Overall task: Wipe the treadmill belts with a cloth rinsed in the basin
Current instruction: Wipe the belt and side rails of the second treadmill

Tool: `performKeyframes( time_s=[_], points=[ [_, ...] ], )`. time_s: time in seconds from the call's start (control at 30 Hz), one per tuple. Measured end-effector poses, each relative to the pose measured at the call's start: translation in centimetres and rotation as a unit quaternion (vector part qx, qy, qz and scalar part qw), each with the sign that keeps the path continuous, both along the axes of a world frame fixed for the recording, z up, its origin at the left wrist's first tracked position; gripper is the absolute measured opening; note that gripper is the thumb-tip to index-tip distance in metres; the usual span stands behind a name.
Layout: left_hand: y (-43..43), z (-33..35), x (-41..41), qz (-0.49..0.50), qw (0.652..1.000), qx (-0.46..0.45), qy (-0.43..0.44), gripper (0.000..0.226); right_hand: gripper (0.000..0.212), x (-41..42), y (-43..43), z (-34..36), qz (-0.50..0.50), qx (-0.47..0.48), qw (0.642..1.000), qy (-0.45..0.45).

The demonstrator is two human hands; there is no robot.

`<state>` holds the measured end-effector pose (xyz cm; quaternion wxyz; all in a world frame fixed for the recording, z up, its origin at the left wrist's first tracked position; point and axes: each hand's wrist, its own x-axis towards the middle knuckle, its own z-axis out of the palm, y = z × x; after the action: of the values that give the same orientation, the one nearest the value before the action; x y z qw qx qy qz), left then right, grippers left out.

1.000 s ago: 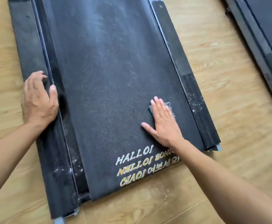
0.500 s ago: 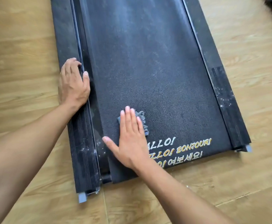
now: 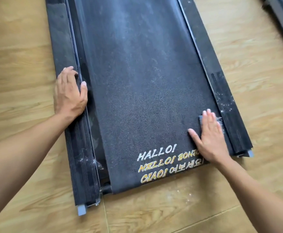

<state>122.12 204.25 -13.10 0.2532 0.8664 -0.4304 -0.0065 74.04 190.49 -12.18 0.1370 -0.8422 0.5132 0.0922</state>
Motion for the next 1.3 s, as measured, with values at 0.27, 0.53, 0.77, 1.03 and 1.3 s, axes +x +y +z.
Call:
performKeyframes(
  time_s=[0.27,0.53,0.77,1.03,1.3],
  points=[
    [-0.4,0.2,-0.2,-0.001,1.000,0.011,-0.022,0.043,0.119,4.9,5.5,0.1,-0.057,0.022,0.998,-0.028],
    [-0.1,0.4,-0.3,0.007,1.000,0.020,-0.022,0.044,0.103,17.7,21.4,-0.1,0.330,0.033,0.942,-0.051],
    [0.0,0.3,-0.5,0.002,1.000,0.003,-0.023,0.042,0.093,7.4,12.3,-0.6,0.287,-0.019,0.957,-0.030],
    [-0.3,0.2,-0.8,0.007,0.999,0.004,-0.039,0.045,0.114,-5.2,4.8,-0.1,-0.121,0.019,0.992,-0.023],
    [-0.6,0.1,-0.6,0.004,0.996,0.044,-0.077,0.049,0.110,12.0,19.7,0.3,0.101,0.040,0.993,-0.042]
  ],
)
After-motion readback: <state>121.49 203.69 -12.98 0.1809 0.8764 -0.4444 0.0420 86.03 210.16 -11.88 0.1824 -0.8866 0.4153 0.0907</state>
